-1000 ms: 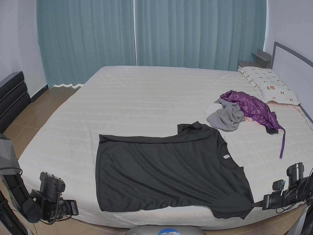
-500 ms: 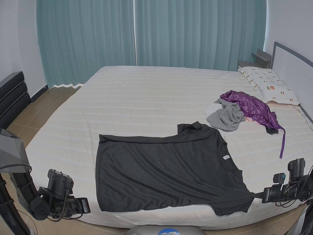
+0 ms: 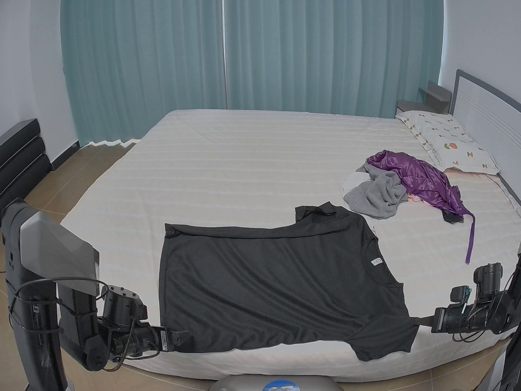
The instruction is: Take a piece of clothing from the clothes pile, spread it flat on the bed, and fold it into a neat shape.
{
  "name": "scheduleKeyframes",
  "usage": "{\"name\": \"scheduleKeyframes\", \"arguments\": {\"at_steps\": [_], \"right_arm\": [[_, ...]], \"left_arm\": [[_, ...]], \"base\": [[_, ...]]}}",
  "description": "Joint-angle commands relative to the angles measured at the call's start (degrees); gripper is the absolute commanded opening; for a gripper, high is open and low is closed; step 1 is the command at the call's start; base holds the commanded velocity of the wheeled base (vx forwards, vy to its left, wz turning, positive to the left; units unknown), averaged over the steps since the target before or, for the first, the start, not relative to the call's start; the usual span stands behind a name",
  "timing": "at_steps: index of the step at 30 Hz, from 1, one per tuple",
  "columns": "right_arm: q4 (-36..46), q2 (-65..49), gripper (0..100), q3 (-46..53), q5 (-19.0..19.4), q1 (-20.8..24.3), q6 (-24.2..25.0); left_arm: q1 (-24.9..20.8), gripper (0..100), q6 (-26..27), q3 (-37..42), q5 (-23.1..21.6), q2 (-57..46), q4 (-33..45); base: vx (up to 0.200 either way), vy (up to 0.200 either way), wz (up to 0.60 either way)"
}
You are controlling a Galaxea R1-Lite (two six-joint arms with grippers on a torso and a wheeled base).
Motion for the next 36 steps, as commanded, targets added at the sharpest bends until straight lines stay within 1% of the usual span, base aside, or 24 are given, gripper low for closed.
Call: {"name": "scheduleKeyframes", "arguments": {"at_steps": [1, 7, 8, 10, 12, 20, 21, 24, 25, 28, 31, 36], "right_arm": [[-0.3, 1.2, 0, -0.5, 0.7, 0.3, 0.4], [-0.3, 1.4, 0, -0.9, 0.9, 0.5, 0.4], [-0.3, 1.4, 0, -1.0, 0.9, 0.5, 0.5], [-0.3, 1.4, 0, -1.0, 0.9, 0.5, 0.5], [-0.3, 1.4, 0, -1.2, 0.9, 0.6, 0.5], [-0.3, 2.2, 0, -2.2, 0.9, 0.5, 0.7], [-0.4, 2.6, 0, -2.9, 0.9, 0.5, 0.7], [-0.4, 2.7, 0, -3.9, 0.9, 0.5, 1.4], [-0.4, 2.6, 0, -5.0, 0.8, 0.6, 2.7], [-0.4, 2.3, 0, -6.0, 0.8, 0.6, 4.5], [-0.4, 2.3, 0, -6.0, 0.8, 0.7, 4.7], [-0.4, 3.0, 0, -6.3, 0.9, 0.6, 4.9]], "left_arm": [[-0.1, 100, 0.2, -2.0, -0.1, 4.7, -0.6], [-0.1, 100, -0.3, -4.7, -0.4, 4.7, -0.6], [-0.1, 0, -1.2, -5.5, -0.4, 4.8, -0.6], [-0.1, 0, -3.2, -6.4, -0.2, 4.8, -0.5], [0.4, 0, -3.9, -7.1, -0.1, 5.1, -0.6], [3.2, 0, -4.0, -8.3, 0.0, 3.7, -0.7], [4.0, 0, -4.1, -8.9, 0.1, 2.2, -0.6], [4.5, 0, -4.1, -9.9, 0.2, 1.6, -0.6], [4.9, 0, -4.1, -10.9, 0.2, 1.5, -0.6], [5.2, 0, -4.1, -11.4, 0.2, 1.9, -0.5], [5.2, 0, -4.1, -11.7, 0.2, 2.0, -0.5], [6.0, 0, -4.1, -13.3, 0.2, 5.5, -0.5]], "base": [[0.0, 0.0, 0.0], [0.0, 0.0, 0.0], [0.0, 0.0, 0.0], [0.0, 0.0, 0.0], [0.0, 0.0, 0.0], [0.0, 0.0, 0.0], [0.0, 0.0, 0.0], [0.0, 0.0, 0.0], [0.0, 0.0, 0.0], [0.0, 0.0, 0.0], [0.0, 0.0, 0.0], [0.0, 0.0, 0.0]]}}
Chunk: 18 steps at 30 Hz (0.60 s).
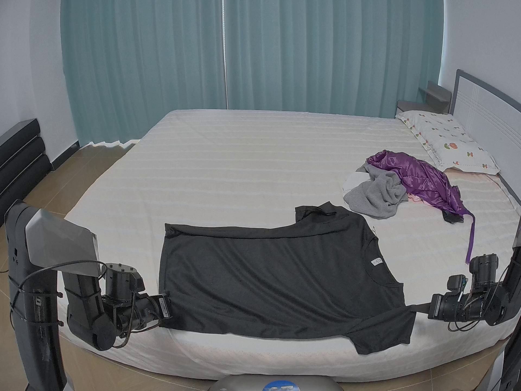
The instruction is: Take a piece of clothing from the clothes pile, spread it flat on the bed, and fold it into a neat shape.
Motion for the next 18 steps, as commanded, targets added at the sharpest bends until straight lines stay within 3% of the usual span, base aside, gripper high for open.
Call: {"name": "scheduleKeyframes", "arguments": {"at_steps": [1, 2, 10, 18], "right_arm": [[-0.1, 0.5, 0, -0.2, 0.0, -0.1, 0.0], [-0.1, 0.6, 0, -0.2, 0.0, -0.1, 0.0], [-0.1, 1.2, 0, -0.2, 0.0, -0.1, 0.0], [-0.1, 1.2, 0, -0.2, 0.5, -0.1, 0.1]], "left_arm": [[0.6, 0, 0.0, -1.3, 0.0, 3.3, 0.0], [0.6, 100, -0.1, -1.3, -0.1, 3.6, 0.0], [1.1, 100, -0.2, -0.4, -1.9, 3.8, -0.1], [2.3, 100, -0.2, 4.8, -10.4, 0.9, -0.3]], "base": [[0.0, 0.0, 0.0], [0.0, 0.0, 0.0], [0.0, 0.0, 0.0], [0.0, 0.0, 0.0]]}}
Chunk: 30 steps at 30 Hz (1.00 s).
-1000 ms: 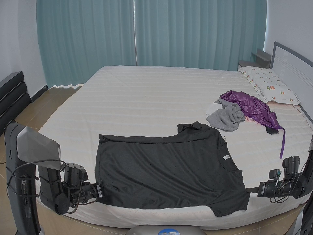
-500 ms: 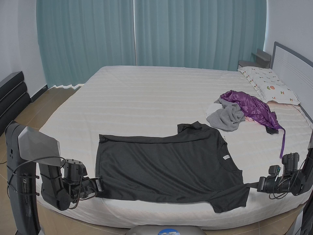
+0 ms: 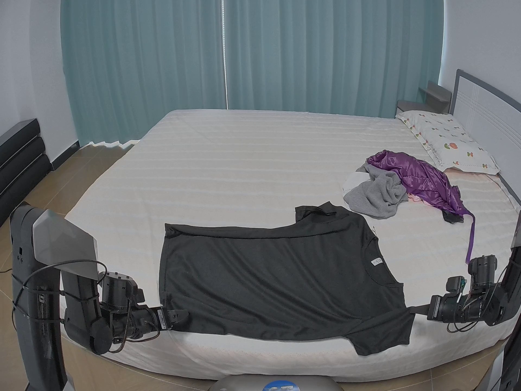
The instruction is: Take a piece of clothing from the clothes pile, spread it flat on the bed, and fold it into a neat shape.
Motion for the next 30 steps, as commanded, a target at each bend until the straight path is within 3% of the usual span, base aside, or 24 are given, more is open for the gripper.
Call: {"name": "scheduleKeyframes", "arguments": {"at_steps": [1, 4, 16, 17, 30], "right_arm": [[0.0, 0.0, 0, 0.0, 0.2, 0.0, 0.0], [0.1, 0.1, 0, 0.1, 0.3, 0.1, 0.0], [0.0, -0.1, 0, 0.2, 0.9, 0.1, -0.1], [0.0, -0.1, 0, 0.2, 0.9, 0.1, -0.1], [0.0, -0.3, 0, 0.2, 0.8, 0.0, 0.0]], "left_arm": [[0.5, 100, 0.1, 3.2, -3.1, -2.3, 0.0], [0.5, 100, 0.1, 4.3, -5.5, -2.8, -0.1], [0.5, 100, 3.0, 1.1, -4.6, -0.5, -0.1], [0.5, 0, 3.0, 1.2, -4.5, -0.5, 0.0], [3.8, 0, 3.0, 5.8, -4.4, -3.7, -0.2]], "base": [[0.0, 0.0, 0.0], [0.0, 0.0, 0.0], [0.0, 0.0, 0.0], [0.0, 0.0, 0.0], [0.0, 0.0, 0.0]]}}
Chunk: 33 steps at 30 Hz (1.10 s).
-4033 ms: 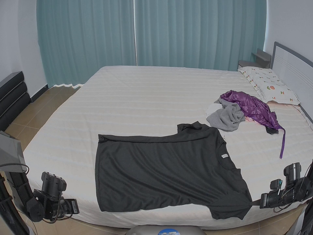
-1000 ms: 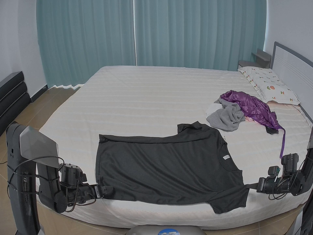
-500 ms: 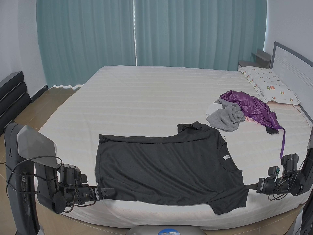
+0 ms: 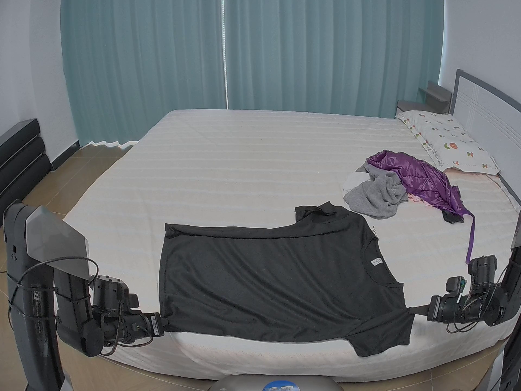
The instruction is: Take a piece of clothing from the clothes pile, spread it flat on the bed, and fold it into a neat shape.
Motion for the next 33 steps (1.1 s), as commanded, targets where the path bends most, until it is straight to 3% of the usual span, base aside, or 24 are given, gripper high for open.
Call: {"name": "scheduleKeyframes", "arguments": {"at_steps": [1, 25, 33], "right_arm": [[0.0, -0.4, 0, 0.1, 0.0, 0.0, 0.0], [0.0, -2.7, 0, 7.3, -0.2, -0.6, -2.0], [1.3, -2.8, 0, 8.0, -0.1, -2.9, -4.6]], "left_arm": [[1.7, 0, 0.0, 2.0, 0.0, -2.8, 0.0], [6.6, 0, 2.5, 12.2, 0.2, -7.0, -3.6], [6.6, 0, 3.0, 12.2, 1.4, -9.9, 3.1]], "base": [[0.0, 0.0, 0.0], [0.0, 0.0, 0.0], [0.0, 0.0, 0.0]]}}
